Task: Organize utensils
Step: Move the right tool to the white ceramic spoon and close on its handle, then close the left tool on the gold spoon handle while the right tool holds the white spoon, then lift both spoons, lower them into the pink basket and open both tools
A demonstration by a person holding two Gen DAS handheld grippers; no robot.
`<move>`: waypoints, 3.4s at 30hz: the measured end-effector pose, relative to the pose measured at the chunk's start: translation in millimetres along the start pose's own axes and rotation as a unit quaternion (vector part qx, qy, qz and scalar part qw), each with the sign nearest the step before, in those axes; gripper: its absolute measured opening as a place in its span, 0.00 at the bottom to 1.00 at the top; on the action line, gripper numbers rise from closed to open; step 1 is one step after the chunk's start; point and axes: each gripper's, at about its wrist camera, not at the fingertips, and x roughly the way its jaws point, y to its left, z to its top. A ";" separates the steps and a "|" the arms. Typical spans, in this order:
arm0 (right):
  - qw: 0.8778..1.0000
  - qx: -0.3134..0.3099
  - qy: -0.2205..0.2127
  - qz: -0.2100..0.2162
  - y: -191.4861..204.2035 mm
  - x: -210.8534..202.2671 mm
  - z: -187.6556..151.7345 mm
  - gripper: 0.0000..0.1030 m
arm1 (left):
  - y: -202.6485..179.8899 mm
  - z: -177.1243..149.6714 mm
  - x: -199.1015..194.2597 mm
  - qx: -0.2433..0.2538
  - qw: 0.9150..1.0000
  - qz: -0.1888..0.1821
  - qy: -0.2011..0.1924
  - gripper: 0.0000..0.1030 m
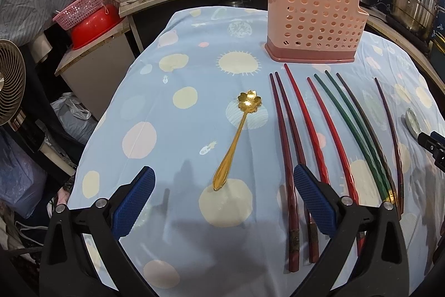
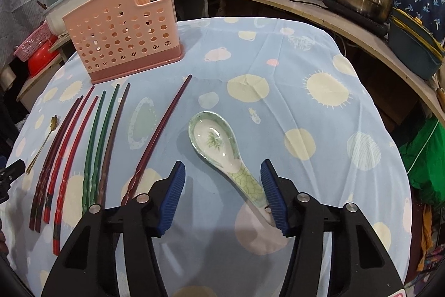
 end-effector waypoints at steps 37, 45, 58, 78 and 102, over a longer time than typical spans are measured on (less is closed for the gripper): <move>0.999 -0.036 0.020 0.016 -3.0 9.8 3.7 0.15 | 1.7 -1.6 5.4 0.002 1.000 -0.005 0.007 0.93; 0.999 -0.002 0.032 0.020 -3.9 11.0 -6.1 0.17 | 17.1 -3.5 10.0 -0.001 1.000 -0.006 0.006 0.92; 0.999 0.025 0.032 0.026 2.0 4.4 -13.2 0.12 | 24.9 -4.2 37.8 0.011 0.998 -0.050 0.028 0.53; 0.998 0.033 0.005 0.053 29.1 -43.7 -23.2 0.08 | 25.0 -1.3 -16.4 0.010 0.993 -0.116 -0.011 0.08; 0.994 0.031 -0.070 0.074 61.7 -109.5 27.0 0.08 | -3.5 56.9 -98.5 0.044 0.985 -0.143 -0.083 0.01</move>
